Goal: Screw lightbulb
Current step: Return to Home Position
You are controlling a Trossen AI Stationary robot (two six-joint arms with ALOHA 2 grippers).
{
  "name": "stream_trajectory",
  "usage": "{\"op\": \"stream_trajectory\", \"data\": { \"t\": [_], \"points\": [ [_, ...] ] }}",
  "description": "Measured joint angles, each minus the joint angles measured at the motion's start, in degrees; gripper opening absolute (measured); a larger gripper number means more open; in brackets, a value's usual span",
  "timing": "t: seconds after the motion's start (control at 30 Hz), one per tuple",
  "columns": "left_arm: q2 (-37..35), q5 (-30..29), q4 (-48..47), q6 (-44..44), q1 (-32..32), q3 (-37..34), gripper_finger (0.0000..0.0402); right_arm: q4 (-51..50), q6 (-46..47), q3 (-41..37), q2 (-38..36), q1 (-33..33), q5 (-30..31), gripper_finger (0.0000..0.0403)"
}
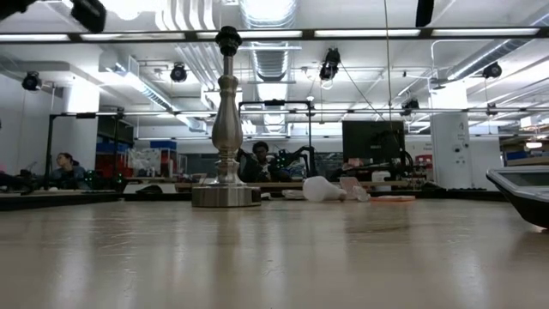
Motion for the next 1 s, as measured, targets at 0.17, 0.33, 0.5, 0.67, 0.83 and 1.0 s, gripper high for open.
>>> {"op": "stream_trajectory", "data": {
  "t": [0.17,0.33,0.5,0.67,0.83,1.0],
  "points": [
    [-7.8,-6.6,-10.4,2.5,-3.2,0.3,0.0000,-1.3,-0.6,0.0,0.4,0.9,0.3,0.0000],
    [-5.4,-7.2,-13.3,4.7,-3.1,-1.1,0.0000,-3.6,-0.8,-1.6,-0.8,1.2,-0.5,0.0000],
    [-7.1,-8.7,-2.0,3.7,-3.1,-6.3,0.0000,0.0,-0.1,-7.3,-7.8,1.5,-0.3,0.0000],
    [-7.3,-10.7,5.4,5.5,-3.1,-11.2,0.0000,0.0,4.0,-14.5,-18.0,1.5,-0.4,0.0000],
    [-5.4,-12.1,5.2,3.3,-3.0,-13.3,0.0000,0.3,3.5,-20.7,-25.6,1.5,-3.2,0.0000],
    [-2.6,-12.2,5.6,0.1,-3.0,-13.6,0.0000,0.8,0.1,-25.8,-33.3,1.5,-4.3,0.0000]
  ]
}}
